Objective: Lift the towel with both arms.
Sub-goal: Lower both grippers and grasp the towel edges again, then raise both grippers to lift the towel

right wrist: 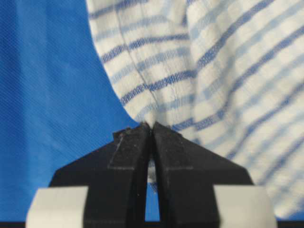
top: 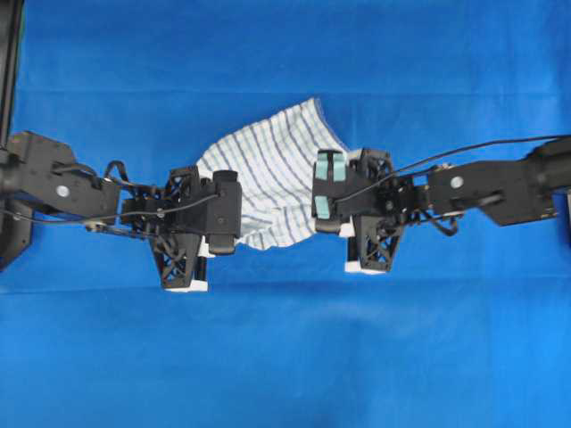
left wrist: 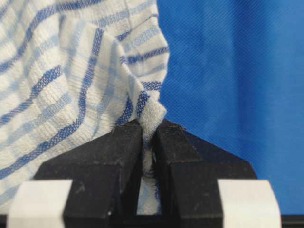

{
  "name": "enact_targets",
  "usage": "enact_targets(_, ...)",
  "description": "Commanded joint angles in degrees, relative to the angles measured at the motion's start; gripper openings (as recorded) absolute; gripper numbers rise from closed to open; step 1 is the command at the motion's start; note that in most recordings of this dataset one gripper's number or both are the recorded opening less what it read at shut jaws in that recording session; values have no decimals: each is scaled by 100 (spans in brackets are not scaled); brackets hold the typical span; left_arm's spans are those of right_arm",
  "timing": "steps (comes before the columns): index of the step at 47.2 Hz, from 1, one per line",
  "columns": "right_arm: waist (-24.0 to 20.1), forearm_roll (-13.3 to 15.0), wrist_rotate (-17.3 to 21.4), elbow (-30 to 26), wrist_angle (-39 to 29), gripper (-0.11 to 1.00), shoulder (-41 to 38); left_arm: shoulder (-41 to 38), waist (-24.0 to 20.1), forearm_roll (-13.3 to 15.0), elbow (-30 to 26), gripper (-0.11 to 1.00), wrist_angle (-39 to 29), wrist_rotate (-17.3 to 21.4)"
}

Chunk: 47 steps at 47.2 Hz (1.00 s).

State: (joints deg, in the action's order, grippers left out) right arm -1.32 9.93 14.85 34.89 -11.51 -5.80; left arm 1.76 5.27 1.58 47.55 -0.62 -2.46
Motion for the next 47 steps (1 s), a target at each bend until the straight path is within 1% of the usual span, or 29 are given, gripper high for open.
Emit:
enact_targets(1, -18, -9, 0, -193, -299, 3, 545, 589, -53, 9, -193, 4, -281, 9)
enact_targets(11, -18, -9, 0, -624, -1257, 3, 1371, 1582, -132, 9, -439, 4, -905, 26)
enact_targets(21, -18, 9, -44, -1283, -2338, 3, 1837, 2373, -308, -26, -967, 4, -1767, 70)
enact_targets(35, -18, 44, -97, -2276, -3296, 3, 2171, 2962, -606, -62, -1644, 4, -2725, 88)
enact_targets(40, -18, 44, -132, -2672, -3683, 3, 2268, 3103, -633, -62, -1890, 4, -2953, 97)
enact_targets(47, -18, 53, -211, -3120, -4043, 3, 2329, 3243, -642, -88, -2215, 4, -3190, 105)
